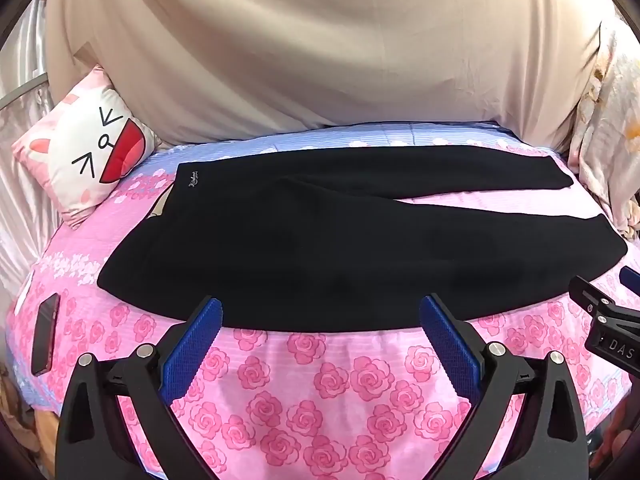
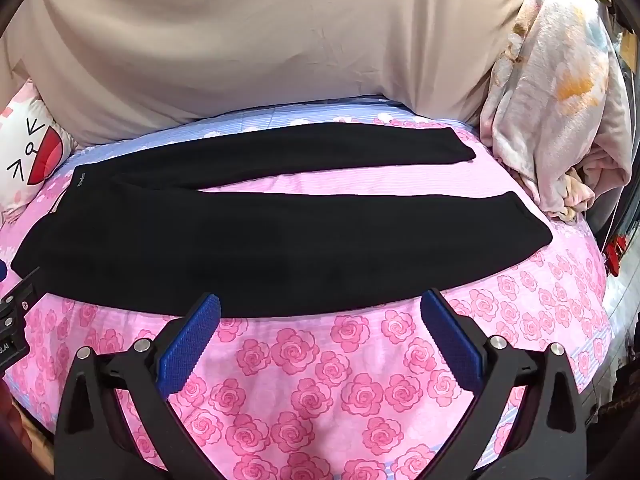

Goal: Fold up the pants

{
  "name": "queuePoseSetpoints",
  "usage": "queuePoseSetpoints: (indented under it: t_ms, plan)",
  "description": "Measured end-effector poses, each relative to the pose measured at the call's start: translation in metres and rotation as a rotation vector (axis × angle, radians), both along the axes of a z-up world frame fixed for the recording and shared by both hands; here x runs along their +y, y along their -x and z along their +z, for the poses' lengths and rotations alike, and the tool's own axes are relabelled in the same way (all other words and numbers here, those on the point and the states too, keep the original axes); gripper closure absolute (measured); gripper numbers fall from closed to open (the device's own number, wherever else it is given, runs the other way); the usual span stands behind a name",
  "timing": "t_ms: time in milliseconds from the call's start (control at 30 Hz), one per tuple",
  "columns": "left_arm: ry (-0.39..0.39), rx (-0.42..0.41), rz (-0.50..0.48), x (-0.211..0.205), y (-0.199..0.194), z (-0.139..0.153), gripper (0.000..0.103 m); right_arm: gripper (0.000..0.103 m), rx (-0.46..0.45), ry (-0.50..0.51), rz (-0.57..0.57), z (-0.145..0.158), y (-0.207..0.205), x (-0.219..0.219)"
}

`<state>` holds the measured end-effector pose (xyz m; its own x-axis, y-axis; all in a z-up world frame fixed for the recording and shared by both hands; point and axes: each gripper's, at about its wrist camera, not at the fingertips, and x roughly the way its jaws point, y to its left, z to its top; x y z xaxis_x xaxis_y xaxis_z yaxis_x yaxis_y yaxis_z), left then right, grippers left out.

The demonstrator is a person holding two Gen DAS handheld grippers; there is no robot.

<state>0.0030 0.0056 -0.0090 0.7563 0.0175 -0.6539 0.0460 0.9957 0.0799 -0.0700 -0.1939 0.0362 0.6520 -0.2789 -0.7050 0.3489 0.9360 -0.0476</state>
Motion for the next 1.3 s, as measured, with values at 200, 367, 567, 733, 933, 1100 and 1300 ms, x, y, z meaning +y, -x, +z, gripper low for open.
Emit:
queuePoseSetpoints:
  t_ms: [200, 367, 567, 733, 933, 1100, 1300]
  plan:
    - [-0.003, 0.003, 0.002, 0.0000, -0.0009, -0.0013, 0.006, 0.005, -0.003, 0.008, -0.002, 0.0016, -0.0009, 0.0014]
    - [-0.003, 0.006, -0.003, 0.0001, -0.0027, -0.0023, 0.006, 0.005, 0.002, 0.009, 0.003, 0.0011, -0.0014, 0.0016]
    - [-0.002, 0.006, -0.003, 0.0003, -0.0039, -0.0022, 0.006, 0.005, 0.001, 0.013, 0.005, 0.0028, -0.0034, 0.0042]
    - [-0.005, 0.002, -0.005, -0.0006, -0.0034, -0.0004, 0.006, 0.005, 0.000, 0.014, 0.005, 0.0027, -0.0036, 0.0045]
    - [-0.006, 0.002, -0.005, -0.0010, -0.0036, 0.0005, 0.006, 0.005, 0.000, 0.013, 0.002, 0.0027, -0.0036, 0.0045]
    - [-0.006, 0.004, -0.002, -0.0007, -0.0035, 0.0009, 0.006, 0.005, -0.001, 0.013, 0.000, 0.0025, -0.0024, 0.0045]
    - [-0.007, 0.004, -0.001, -0.0006, -0.0033, 0.0012, 0.006, 0.005, 0.001, 0.012, -0.001, 0.0014, -0.0019, 0.0035]
